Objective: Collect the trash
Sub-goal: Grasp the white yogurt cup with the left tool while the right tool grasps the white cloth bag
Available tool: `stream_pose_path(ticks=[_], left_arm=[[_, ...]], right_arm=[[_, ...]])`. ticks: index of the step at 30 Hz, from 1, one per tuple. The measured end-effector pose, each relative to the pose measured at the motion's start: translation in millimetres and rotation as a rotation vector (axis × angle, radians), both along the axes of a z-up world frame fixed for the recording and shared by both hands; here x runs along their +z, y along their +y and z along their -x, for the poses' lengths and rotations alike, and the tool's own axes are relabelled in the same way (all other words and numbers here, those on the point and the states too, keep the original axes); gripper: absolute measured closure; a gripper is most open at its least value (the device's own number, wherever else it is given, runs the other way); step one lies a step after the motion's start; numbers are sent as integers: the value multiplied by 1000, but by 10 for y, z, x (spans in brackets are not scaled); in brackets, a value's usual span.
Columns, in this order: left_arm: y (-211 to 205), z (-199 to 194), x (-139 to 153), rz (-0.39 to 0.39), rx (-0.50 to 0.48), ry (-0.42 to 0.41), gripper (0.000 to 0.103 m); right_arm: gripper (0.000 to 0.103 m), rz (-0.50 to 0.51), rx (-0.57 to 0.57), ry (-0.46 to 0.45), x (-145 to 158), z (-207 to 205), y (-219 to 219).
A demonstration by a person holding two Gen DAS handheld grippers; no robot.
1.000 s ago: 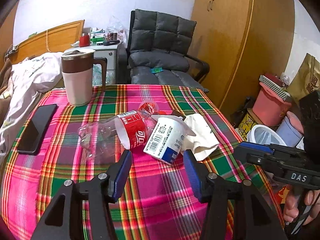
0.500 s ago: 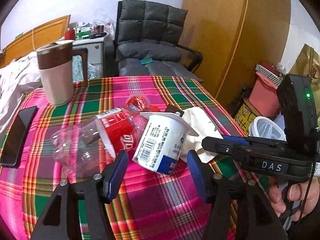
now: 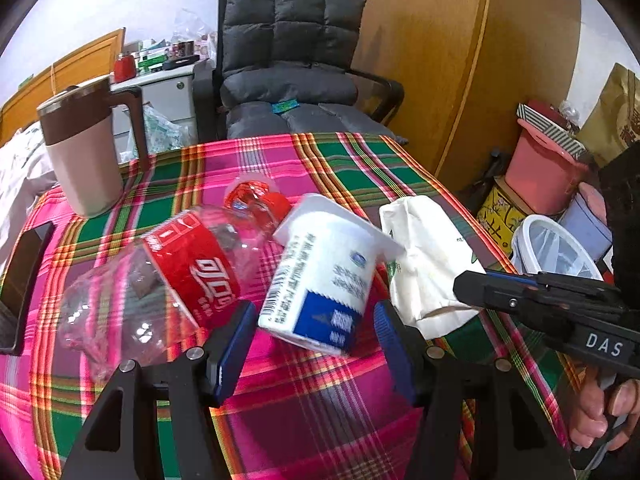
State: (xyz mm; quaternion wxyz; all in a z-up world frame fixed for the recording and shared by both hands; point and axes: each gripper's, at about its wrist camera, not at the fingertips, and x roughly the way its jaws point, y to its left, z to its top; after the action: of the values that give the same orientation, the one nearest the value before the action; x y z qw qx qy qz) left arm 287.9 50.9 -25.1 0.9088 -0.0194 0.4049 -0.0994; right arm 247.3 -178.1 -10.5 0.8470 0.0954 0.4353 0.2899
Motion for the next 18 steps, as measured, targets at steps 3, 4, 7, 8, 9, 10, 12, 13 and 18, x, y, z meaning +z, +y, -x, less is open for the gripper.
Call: stream_pose_path(ticks=[3,4,7,8,9,10,12,13,18], left_arm=[[-17,-24,-37,2,-2,3,47],[-14,-31,-41,7,-3,5,53],[7,-38,-36,27,8,-1,54],[16,-29,-29,32,13,-5,54],[23,-20,-23,35,18,-8,54],[39,3,-13,40,26,-9,54],[64,70,18,50,32,-13,54],[70,109,39,53,32,-16,54],[178,292,173,125,38,44,54]], right_arm=[[91,-5,-3,4,-11,-11,7],[91,-8,-5,5,-15,-15,-6],[91,-13,-9,4,-17,-16,-28],[91,-15,-10,5,-19,-16,-38],[91,-16,-10,5,-20,-5,-41],[91,-17,-11,5,-20,-5,-49],[91,-19,-12,4,-18,12,-77],[91,-20,-13,4,-13,18,-90],[91,-26,-13,2,5,86,-142]])
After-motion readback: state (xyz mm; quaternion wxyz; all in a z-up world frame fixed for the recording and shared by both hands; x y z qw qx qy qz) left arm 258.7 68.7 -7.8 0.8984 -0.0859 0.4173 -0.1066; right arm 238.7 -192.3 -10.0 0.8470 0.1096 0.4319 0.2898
